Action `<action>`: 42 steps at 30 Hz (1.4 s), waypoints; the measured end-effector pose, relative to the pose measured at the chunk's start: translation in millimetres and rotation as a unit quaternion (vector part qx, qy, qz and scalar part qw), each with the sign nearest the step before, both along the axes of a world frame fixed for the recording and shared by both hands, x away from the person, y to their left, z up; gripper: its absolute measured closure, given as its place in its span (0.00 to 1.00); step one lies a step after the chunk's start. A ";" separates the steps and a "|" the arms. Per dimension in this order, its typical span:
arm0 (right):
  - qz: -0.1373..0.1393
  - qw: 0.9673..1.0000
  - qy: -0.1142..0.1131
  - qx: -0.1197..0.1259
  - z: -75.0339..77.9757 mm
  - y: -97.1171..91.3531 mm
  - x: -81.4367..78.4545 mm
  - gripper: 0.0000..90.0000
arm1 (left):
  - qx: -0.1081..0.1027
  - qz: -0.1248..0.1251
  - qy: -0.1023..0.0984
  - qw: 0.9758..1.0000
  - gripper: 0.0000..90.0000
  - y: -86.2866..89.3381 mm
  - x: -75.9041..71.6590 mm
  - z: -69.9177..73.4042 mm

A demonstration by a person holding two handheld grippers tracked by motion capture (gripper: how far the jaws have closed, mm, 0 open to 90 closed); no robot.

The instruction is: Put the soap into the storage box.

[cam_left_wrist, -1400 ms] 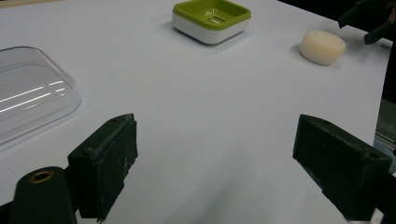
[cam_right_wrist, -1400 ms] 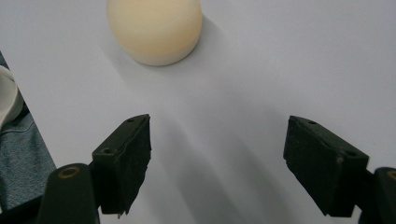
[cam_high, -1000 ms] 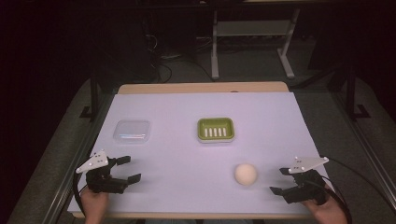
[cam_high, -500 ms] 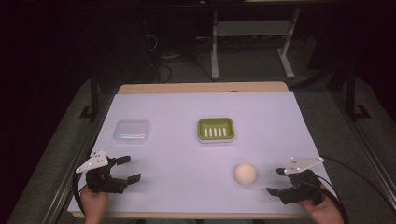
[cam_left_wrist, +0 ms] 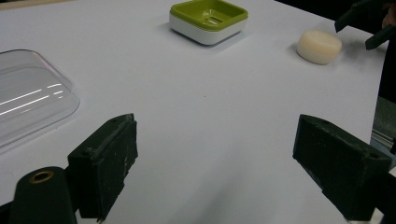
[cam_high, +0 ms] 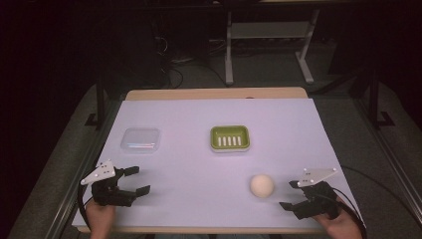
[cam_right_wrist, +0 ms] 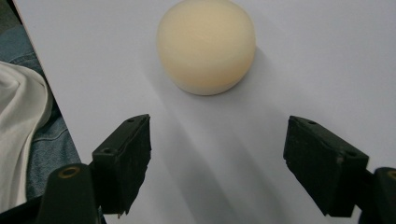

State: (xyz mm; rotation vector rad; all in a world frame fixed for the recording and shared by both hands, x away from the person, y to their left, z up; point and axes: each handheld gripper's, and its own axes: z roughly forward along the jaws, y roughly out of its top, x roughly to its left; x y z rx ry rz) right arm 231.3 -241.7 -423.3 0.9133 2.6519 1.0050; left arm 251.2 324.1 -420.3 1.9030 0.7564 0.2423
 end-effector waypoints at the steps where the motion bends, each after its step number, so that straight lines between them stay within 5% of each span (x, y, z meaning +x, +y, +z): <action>1: 0.002 1.000 -0.001 0.000 -0.1 0.3 0.1 0.25 | 0.000 0.000 0.000 1.000 0.15 0.0 0.0 0.0; 42: 0.014 1.000 0.023 -0.009 3.8 24.9 11.5 0.18 | -0.002 -0.002 0.000 1.000 0.15 -0.6 0.4 -0.9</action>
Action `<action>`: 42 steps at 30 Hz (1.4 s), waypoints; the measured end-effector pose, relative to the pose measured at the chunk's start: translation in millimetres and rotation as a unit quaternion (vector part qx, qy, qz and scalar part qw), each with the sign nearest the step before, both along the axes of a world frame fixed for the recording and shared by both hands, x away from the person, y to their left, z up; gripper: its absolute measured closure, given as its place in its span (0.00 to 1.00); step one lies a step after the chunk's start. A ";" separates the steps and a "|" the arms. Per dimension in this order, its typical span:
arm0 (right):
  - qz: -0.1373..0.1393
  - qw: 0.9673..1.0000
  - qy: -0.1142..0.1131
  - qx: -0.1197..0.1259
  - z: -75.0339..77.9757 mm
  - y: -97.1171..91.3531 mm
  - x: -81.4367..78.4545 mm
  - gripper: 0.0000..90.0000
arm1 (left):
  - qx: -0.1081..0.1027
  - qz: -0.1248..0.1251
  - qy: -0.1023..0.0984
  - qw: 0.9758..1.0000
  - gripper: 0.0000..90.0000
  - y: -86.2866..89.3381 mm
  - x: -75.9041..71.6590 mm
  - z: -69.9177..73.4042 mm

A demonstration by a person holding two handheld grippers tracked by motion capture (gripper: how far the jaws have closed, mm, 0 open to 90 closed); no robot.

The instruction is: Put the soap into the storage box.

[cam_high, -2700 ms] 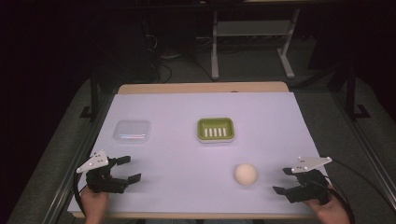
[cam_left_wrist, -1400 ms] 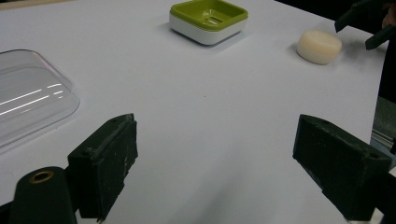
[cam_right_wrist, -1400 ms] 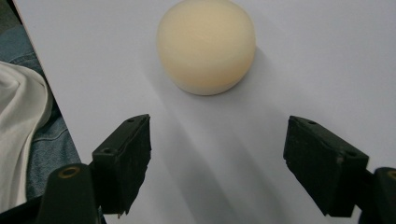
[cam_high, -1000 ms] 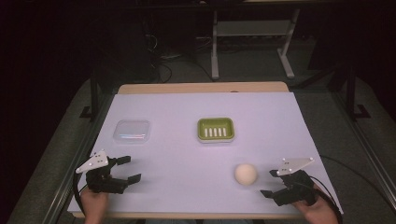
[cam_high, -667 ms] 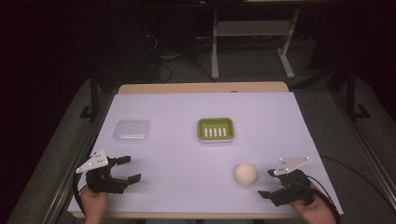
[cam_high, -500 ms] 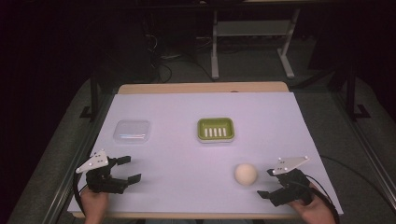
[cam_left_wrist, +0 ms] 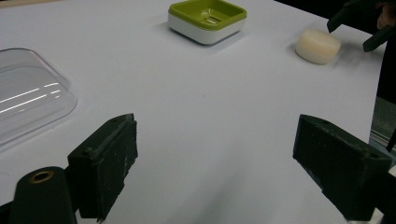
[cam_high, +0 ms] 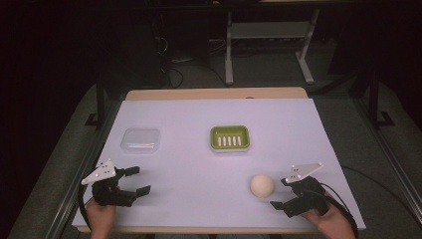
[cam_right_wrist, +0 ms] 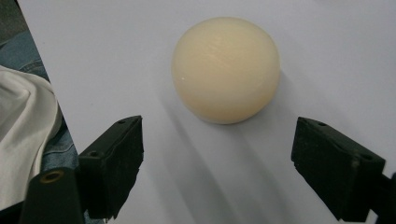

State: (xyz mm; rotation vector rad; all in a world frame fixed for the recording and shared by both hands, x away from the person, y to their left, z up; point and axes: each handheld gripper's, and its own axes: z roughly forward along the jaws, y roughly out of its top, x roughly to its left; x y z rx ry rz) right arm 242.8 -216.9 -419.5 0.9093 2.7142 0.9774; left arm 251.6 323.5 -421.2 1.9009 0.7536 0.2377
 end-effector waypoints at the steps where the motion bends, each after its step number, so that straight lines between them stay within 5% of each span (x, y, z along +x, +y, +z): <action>1: 0.002 1.000 -0.001 0.001 -0.3 0.5 1.2 0.18 | -0.001 0.000 0.000 1.000 0.15 -0.1 0.1 -0.1; 42: 0.041 0.998 0.029 -0.037 -2.0 39.1 41.7 0.18 | -0.001 0.000 0.003 1.000 0.15 -0.9 0.2 -0.9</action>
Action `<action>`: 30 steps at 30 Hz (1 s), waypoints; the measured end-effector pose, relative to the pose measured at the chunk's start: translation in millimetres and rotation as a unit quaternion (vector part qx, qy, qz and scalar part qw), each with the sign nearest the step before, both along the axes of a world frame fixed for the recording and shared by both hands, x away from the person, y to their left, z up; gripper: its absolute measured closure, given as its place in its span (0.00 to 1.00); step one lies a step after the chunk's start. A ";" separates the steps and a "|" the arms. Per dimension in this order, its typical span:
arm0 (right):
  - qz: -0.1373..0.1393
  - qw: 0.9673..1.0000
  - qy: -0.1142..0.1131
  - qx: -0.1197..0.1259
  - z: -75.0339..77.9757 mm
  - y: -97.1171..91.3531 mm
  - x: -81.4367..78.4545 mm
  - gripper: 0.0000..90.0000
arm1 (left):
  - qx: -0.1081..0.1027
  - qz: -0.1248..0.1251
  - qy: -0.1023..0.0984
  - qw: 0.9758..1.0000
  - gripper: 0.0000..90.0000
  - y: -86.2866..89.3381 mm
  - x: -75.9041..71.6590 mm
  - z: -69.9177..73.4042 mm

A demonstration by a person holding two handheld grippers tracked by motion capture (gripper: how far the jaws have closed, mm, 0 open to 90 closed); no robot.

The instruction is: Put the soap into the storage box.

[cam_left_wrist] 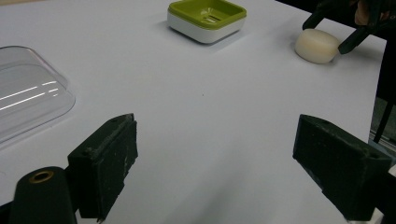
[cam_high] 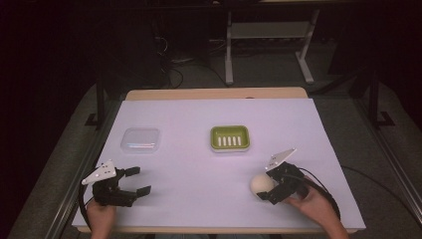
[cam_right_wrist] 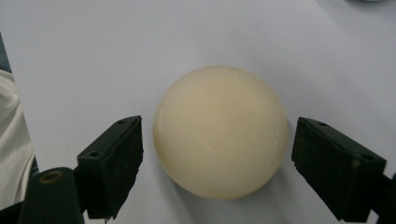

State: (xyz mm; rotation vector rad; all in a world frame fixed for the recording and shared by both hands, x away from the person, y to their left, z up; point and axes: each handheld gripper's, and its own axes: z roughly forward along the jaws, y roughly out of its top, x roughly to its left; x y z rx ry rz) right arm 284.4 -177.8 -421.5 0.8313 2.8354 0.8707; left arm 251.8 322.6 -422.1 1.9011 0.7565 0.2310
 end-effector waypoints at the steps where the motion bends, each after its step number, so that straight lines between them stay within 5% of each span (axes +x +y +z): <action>1: 0.001 1.000 0.001 -0.001 -0.2 1.6 1.0 0.18 | 0.001 -0.001 0.000 1.000 0.15 -0.2 0.1 0.0; 30: 0.020 0.999 0.011 -0.048 -10.1 17.1 7.7 0.24 | 0.001 -0.004 0.000 1.000 0.15 -2.1 0.4 0.0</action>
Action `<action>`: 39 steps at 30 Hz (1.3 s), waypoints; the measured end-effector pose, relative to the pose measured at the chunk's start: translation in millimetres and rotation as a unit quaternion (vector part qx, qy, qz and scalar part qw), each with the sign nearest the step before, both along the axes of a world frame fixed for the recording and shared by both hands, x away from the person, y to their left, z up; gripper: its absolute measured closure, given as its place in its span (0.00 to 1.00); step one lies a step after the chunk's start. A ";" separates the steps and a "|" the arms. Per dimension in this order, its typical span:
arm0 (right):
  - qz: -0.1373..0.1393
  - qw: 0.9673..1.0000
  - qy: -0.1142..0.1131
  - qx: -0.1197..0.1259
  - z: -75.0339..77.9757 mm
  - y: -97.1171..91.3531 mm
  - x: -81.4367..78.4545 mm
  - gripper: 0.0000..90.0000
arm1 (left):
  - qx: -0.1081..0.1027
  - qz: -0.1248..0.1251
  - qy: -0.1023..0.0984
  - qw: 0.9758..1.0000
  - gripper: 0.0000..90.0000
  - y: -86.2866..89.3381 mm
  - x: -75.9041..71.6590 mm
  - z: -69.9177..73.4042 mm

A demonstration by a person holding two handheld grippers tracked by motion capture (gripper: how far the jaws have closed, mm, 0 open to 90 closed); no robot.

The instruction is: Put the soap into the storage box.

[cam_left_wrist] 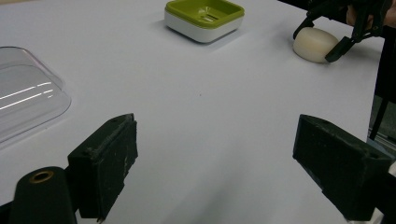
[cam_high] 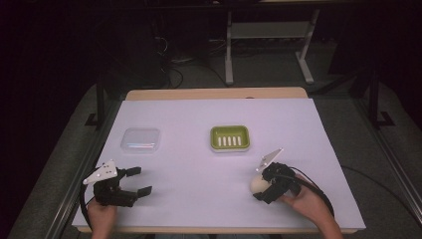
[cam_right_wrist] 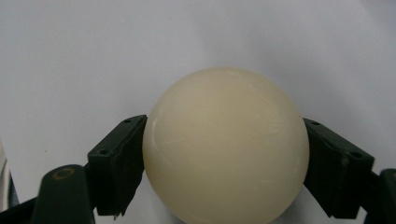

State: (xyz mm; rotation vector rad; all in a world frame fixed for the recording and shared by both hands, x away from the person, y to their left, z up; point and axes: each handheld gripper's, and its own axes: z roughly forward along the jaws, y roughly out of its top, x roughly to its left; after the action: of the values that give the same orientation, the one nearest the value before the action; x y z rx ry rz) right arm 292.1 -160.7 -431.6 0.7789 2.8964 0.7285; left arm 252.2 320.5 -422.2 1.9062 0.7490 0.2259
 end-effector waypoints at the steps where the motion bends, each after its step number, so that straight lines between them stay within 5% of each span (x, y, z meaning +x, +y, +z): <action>1: 0.000 1.000 0.001 -0.001 0.1 0.1 -0.1 0.24 | 0.000 0.000 0.000 1.000 0.15 0.1 0.1 0.0; 16: 0.006 1.000 -0.004 -0.016 2.6 2.0 0.3 0.26 | -0.002 0.002 0.000 1.000 0.15 0.3 0.0 -0.3; 39: 0.008 1.000 -0.001 0.005 21.6 2.3 23.2 0.26 | -0.004 0.007 0.002 1.000 0.15 2.0 -0.6 0.0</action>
State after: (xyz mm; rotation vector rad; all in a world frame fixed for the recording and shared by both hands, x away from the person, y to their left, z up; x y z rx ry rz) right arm 315.3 -158.4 -410.0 0.7556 2.9026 0.7455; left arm 251.5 322.5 -422.2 1.8941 0.7665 0.2272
